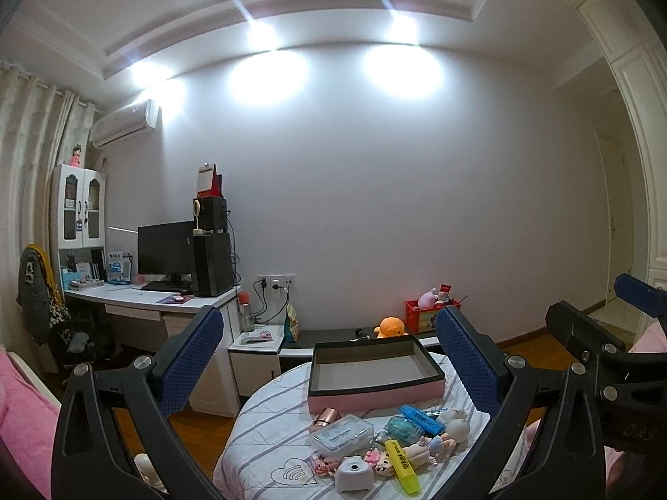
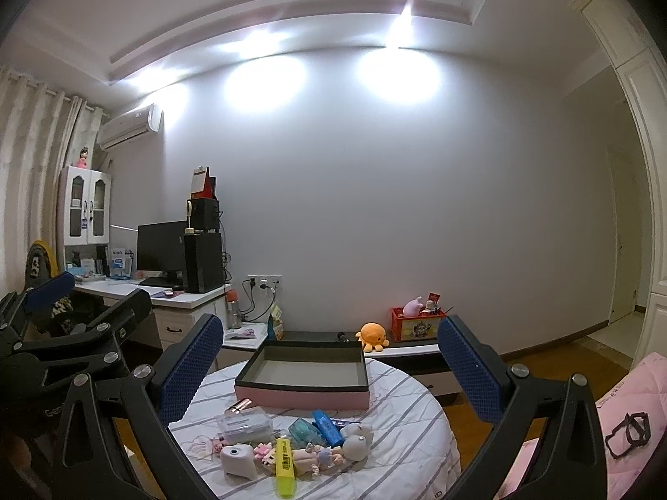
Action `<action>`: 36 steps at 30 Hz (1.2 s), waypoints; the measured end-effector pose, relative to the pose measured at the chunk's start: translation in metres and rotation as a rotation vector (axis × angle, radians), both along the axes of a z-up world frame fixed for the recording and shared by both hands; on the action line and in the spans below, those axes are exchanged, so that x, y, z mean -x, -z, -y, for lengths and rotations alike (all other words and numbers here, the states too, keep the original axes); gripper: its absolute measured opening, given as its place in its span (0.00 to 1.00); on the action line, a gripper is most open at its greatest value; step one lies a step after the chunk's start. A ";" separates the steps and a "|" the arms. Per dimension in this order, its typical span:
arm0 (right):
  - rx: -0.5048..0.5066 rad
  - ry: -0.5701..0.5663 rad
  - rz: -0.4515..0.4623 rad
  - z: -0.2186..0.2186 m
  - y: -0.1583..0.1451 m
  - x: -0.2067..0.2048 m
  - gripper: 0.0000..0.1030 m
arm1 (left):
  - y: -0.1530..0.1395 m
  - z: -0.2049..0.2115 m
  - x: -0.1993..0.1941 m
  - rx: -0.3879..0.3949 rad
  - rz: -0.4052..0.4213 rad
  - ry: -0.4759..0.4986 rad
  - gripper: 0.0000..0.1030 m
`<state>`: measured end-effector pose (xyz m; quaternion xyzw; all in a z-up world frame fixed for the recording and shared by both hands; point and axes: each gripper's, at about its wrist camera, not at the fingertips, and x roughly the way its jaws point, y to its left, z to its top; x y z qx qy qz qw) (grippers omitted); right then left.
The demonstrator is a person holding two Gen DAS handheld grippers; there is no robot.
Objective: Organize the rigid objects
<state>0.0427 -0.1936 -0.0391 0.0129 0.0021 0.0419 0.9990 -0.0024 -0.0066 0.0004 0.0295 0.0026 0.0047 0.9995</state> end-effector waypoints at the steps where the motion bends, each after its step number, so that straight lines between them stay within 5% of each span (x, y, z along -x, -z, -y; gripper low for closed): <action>1: -0.001 0.000 0.000 0.000 0.000 0.001 1.00 | 0.000 0.000 0.000 0.000 -0.001 0.001 1.00; 36: 0.012 -0.003 -0.017 -0.002 -0.002 0.003 1.00 | 0.000 -0.006 0.004 0.000 -0.001 -0.004 1.00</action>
